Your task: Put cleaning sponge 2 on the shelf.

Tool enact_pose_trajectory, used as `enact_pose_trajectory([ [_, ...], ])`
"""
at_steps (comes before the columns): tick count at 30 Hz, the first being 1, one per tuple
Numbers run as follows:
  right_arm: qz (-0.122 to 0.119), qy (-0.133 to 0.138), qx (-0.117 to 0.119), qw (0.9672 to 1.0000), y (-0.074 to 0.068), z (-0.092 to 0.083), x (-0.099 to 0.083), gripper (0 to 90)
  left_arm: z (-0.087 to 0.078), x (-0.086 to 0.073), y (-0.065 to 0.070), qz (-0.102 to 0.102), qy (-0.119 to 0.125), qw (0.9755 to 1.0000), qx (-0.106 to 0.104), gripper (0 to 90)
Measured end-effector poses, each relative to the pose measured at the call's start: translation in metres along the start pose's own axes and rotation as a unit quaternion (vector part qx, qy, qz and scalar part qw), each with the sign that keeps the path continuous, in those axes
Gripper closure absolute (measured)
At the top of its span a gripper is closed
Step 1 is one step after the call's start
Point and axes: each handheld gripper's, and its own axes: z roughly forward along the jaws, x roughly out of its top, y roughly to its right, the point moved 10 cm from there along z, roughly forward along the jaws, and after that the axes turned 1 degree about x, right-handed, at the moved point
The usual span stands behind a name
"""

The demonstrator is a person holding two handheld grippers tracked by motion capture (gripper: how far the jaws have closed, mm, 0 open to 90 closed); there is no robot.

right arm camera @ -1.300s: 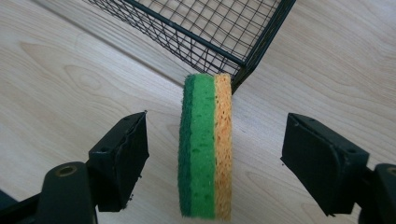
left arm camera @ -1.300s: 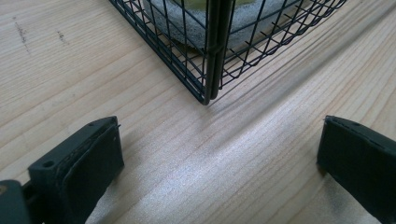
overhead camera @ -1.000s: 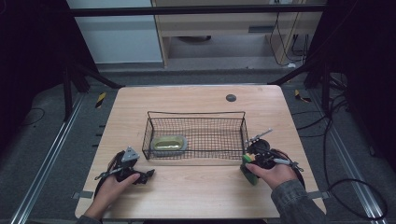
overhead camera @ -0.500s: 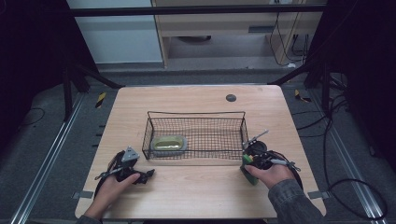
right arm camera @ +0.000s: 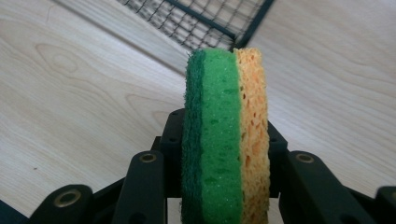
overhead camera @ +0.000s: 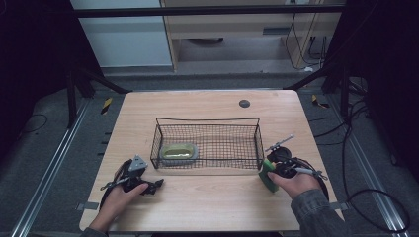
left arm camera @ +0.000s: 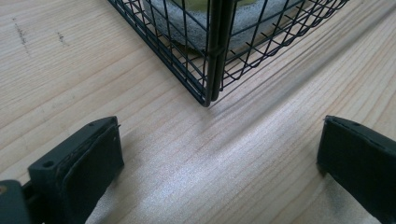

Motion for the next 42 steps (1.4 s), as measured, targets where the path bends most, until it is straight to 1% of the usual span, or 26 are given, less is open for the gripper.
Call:
enact_pose_trajectory([
  [1, 0.001, 0.003, -0.002, 1.0, 0.004, -0.002, 0.0, 63.7, 0.0, 0.0, 0.0, 0.002, 0.0, 1.0, 0.0, 0.0],
  [2, -0.002, 0.006, -0.005, 1.0, 0.009, -0.004, 0.0, 63.7, 0.0, 0.0, 0.0, 0.0, 0.0, 1.0, 0.0, 0.0],
  [5, 0.005, 0.009, -0.016, 0.9998, 0.021, -0.01, 0.0, 63.7, 0.0, 0.0, 0.0, 0.0, 0.0, 1.0, 0.0, 0.0],
  [8, 0.003, 0.024, -0.019, 0.9995, 0.031, -0.016, 0.006, 63.6, 0.0, 0.0, 0.0, 0.0, 0.0, 1.0, 0.0, 0.0],
  [10, -0.005, 0.036, -0.027, 0.999, 0.041, -0.021, 0.013, 63.6, 0.0, 0.0, 0.0, 0.002, 0.0, 1.0, 0.0, 0.0],
  [14, -0.004, 0.053, -0.035, 0.9979, 0.054, -0.029, 0.023, 63.7, 0.0, 0.0, 0.0, 0.0, 0.0, 1.0, 0.0, 0.0],
  [16, -0.006, 0.065, -0.04, 0.9971, 0.061, -0.037, 0.031, 63.8, 0.0, 0.0, 0.0, 0.002, 0.0, 1.0, 0.0, 0.0],
  [17, -0.006, 0.065, -0.04, 0.9971, 0.061, -0.037, 0.031, 63.8, 0.0, 0.0, 0.0, 0.001, 0.0, 1.0, 0.0, 0.0],
  [21, -0.009, 0.079, -0.047, 0.9957, 0.069, -0.05, 0.044, 63.8, 0.0, 0.0, 0.0, 0.0, 0.0, 1.0, 0.0, 0.0],
  [23, -0.016, 0.083, -0.051, 0.9951, 0.071, -0.055, 0.051, 63.8, 0.0, 0.0, 0.0, 0.0, 0.0, 1.0, 0.0, 0.0],
  [24, -0.021, 0.086, -0.052, 0.9947, 0.072, -0.06, 0.058, 63.9, 0.0, 0.0, 0.0, 0.0, 0.0, 1.0, 0.0, 0.0],
  [25, -0.021, 0.086, -0.052, 0.9947, 0.072, -0.06, 0.058, 63.9, 0.0, 0.0, 0.0, -0.001, 0.0, 1.0, 0.0, 0.0],
  [28, -0.032, 0.09, -0.058, 0.9938, 0.073, -0.065, 0.069, 63.8, 0.0, 0.0, 0.0, -0.001, 0.0, 1.0, 0.0, 0.0],
  [31, -0.038, 0.094, -0.059, 0.9931, 0.072, -0.07, 0.079, 63.8, 0.0, 0.0, 0.0, -0.004, 0.002, 1.0, 0.0, 0.0],
  [35, -0.05, 0.096, -0.065, 0.992, 0.068, -0.075, 0.091, 63.8, 0.0, 0.0, 0.0, -0.002, 0.002, 1.0, 0.0, 0.0],
  [42, -0.066, 0.107, -0.062, 0.9901, 0.062, -0.083, 0.113, 63.9, 0.0, 0.0, 0.0, -0.002, 0.002, 1.0, 0.0, 0.0],
])
